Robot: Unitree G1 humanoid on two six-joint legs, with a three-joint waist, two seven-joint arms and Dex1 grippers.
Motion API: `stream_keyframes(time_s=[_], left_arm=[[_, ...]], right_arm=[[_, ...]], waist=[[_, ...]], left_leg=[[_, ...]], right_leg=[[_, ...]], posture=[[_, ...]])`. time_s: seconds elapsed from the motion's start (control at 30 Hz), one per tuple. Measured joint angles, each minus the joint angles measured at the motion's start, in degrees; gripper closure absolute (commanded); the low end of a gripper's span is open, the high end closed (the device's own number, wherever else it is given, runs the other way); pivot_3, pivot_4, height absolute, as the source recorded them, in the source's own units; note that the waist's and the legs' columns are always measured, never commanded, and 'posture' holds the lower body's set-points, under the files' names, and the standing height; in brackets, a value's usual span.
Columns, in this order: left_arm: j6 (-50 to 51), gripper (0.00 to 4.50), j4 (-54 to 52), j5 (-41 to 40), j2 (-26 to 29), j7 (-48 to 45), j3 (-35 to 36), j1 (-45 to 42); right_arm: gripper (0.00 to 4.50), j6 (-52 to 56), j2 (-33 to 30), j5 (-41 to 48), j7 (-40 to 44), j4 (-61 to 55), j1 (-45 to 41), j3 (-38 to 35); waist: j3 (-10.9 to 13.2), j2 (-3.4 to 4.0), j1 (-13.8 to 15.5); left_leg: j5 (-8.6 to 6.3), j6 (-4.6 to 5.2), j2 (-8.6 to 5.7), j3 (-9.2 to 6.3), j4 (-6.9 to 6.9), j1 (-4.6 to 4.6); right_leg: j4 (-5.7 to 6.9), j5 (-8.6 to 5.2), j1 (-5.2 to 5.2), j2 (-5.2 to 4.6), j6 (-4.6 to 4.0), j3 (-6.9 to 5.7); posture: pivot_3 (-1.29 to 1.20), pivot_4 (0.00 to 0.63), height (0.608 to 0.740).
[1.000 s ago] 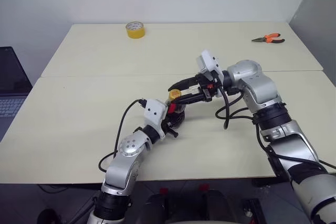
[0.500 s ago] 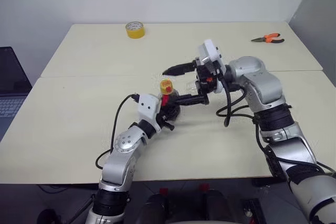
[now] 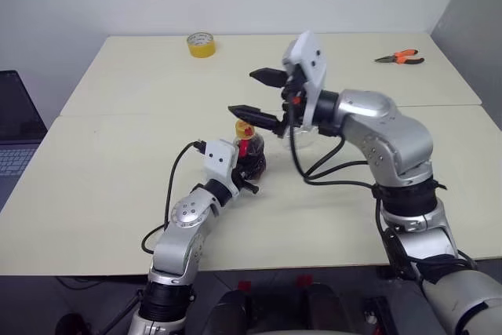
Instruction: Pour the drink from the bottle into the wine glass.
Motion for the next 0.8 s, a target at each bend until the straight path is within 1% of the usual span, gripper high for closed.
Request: stream_keyframes(time_s=[0.1, 0.37, 0.6, 0.8], left_arm=[[-0.15, 3.58, 0.08, 0.17, -0.04, 0.17, -0.05, -0.10], [-0.23, 3.58, 0.19, 0.66, -0.38, 0.27, -0.13, -0.14], [-0.35, 3.58, 0.19, 0.95, -0.88, 0.43, -0.40, -0.14], [-0.35, 3.58, 0.20, 1.05, -0.91, 0.48, -0.44, -0.14]], right_arm=[[0.00, 3.04, 2.11, -0.05, -4.28, -1.68, 0.64, 0.30], [0.00, 5.94, 3.79, 0.01, -7.40, -3.74, 1.09, 2.91], [0.00, 7.11, 5.61, -1.45, -11.48, -1.47, 1.17, 4.28], [0.00, 7.08, 6.86, -2.35, -13.09, 0.71, 1.25, 4.62]], waist=[[0.00, 0.00, -0.04], [0.00, 0.00, -0.06], [0.00, 0.00, -0.10], [0.00, 0.00, -0.13]], left_leg=[[0.00, 0.00, -0.03, 0.01, 0.02, 0.00], [0.00, 0.00, -0.04, 0.01, 0.02, 0.01], [0.00, 0.00, -0.03, 0.00, 0.01, 0.01], [0.00, 0.00, -0.02, 0.01, 0.01, 0.01]], right_leg=[[-0.01, 0.00, 0.01, -0.01, 0.00, 0.01], [0.00, 0.00, 0.02, 0.00, 0.00, 0.00], [0.00, 0.00, 0.01, 0.00, 0.00, 0.00], [0.00, 0.00, 0.01, 0.01, 0.00, 0.00]], posture=[[0.00, 0.150, 0.740], [0.00, 0.150, 0.740], [0.00, 0.150, 0.740], [0.00, 0.150, 0.740]])
